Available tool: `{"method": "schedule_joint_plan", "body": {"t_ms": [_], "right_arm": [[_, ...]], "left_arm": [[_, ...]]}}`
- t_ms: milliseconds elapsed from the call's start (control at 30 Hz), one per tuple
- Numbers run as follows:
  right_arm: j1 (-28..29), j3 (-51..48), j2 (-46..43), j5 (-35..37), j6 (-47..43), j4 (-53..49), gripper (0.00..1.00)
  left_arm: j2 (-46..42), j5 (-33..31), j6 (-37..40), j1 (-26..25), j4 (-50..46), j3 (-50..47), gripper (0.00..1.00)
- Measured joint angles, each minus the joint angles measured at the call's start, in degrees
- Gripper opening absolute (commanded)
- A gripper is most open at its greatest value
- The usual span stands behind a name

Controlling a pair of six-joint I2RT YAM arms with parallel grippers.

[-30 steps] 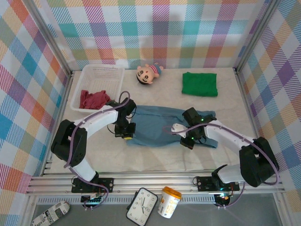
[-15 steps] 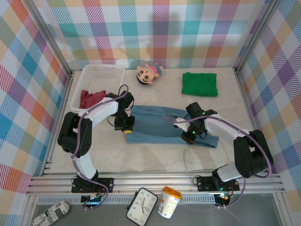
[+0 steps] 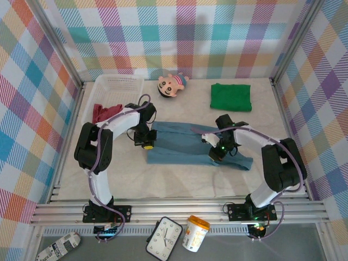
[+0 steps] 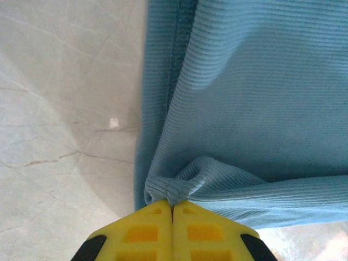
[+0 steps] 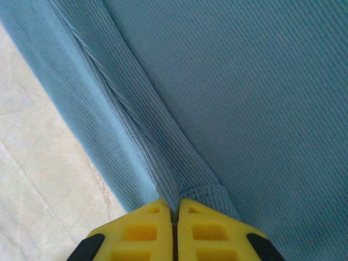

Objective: Fold and stack the tank tops

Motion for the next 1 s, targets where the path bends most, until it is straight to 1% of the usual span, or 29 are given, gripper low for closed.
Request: {"method": "schedule_joint_plan", "body": {"t_ms": [100,167,267,333,433,600,700,800,900,1000], "right_arm": [[-0.15,0.61,1.42,0.63,1.14,0.24,0.19],[-0.39,0.87,1.95,0.96,2.08,0.63,0.24],[-1.18,1.11,1.97,1.29,3.85,1.22,0.33],[-1.70,1.66,1.99,1.29,4.46,1.27,0.37],[-2.10,2.62,2.03,2.21,5.60,1.49,0.38],[-3.89,3.06,1.64,4.52,8.55,1.25,0.45],[-5.92,3.06,-0.33,5.70,10.27,0.50,0.49],[-7.39,3.08,-3.34,7.23,11.96,-0.70,0.51],[-8.09,3.21,-5.22,7.23,13.60,-2.49,0.53],[-8.68,3.21,-7.26,7.19,16.22,-4.57,0.57]], "left_arm": [[0.02,-1.99,-0.20,0.00,-0.17,0.52,0.30],[-0.20,-3.69,-0.31,0.00,-0.02,0.81,0.38],[-1.84,-5.53,-0.68,-0.04,-0.17,0.81,0.44],[-3.96,-6.05,-0.76,-0.57,-0.20,0.79,0.46],[-7.74,-6.08,-1.66,-2.05,-0.13,0.74,0.47],[-9.94,-3.98,-4.17,-8.52,2.73,-1.42,0.47],[-8.20,-1.97,-5.64,-12.48,5.09,-3.21,0.47],[-4.76,-0.26,-6.56,-15.08,7.69,-4.00,0.47],[-1.62,0.13,-6.49,-15.89,9.03,-4.63,0.47],[0.35,-1.01,-5.60,-15.61,8.98,-4.66,0.47]]}}
